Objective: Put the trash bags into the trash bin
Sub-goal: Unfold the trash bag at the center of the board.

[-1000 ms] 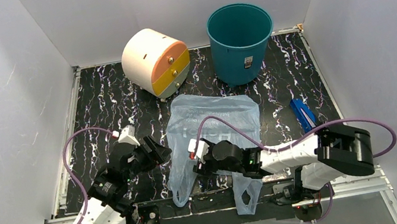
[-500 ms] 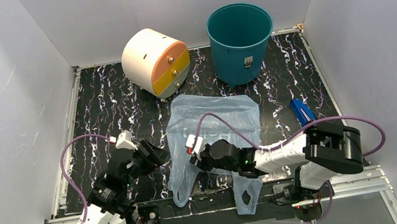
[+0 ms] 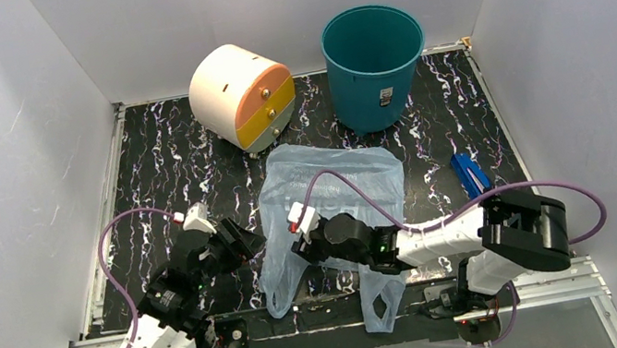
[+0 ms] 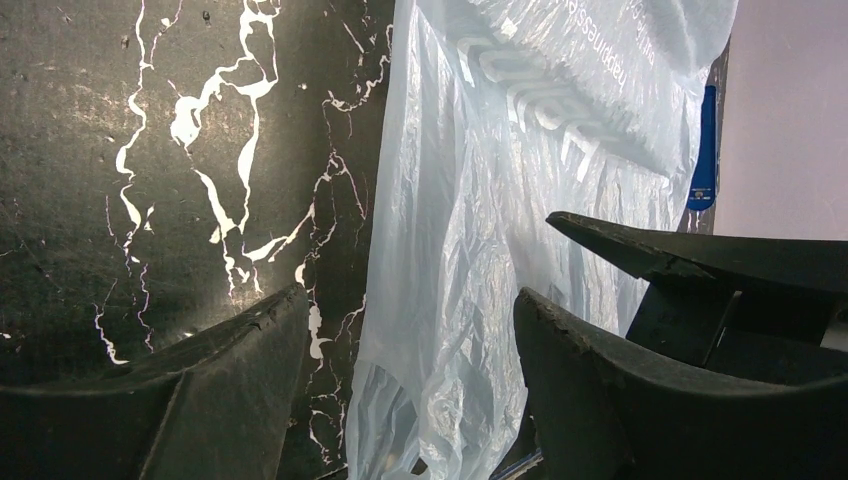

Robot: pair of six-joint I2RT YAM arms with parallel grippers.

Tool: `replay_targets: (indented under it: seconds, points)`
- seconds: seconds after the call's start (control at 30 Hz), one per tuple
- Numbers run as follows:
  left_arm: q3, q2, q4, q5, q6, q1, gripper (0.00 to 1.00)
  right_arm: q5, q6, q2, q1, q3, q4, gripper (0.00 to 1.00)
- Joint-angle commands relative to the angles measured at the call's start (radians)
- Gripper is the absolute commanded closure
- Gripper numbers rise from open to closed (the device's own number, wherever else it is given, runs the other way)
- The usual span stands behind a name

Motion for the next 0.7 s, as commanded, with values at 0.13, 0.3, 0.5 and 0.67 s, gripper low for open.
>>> replay_targets:
  seconds: [0.13,0.3,0.5,0.67]
  points:
    - [-0.012,-0.006,0.016,0.010,-0.007,0.005,0.28,-0.024,-0.125,0.050,0.008,0.070,-0.032,0.37]
    - [-0.018,-0.029,0.014,0.023,-0.016,0.005,0.28,0.131,-0.225,0.107,0.028,0.106,0.002,0.36]
    - [-0.020,-0.048,0.000,0.023,-0.021,0.005,0.28,0.275,-0.235,0.101,0.085,0.110,0.036,0.57]
    - [-0.018,-0.049,0.001,0.039,-0.020,0.005,0.28,0.336,-0.159,0.053,0.081,0.080,0.072,0.86]
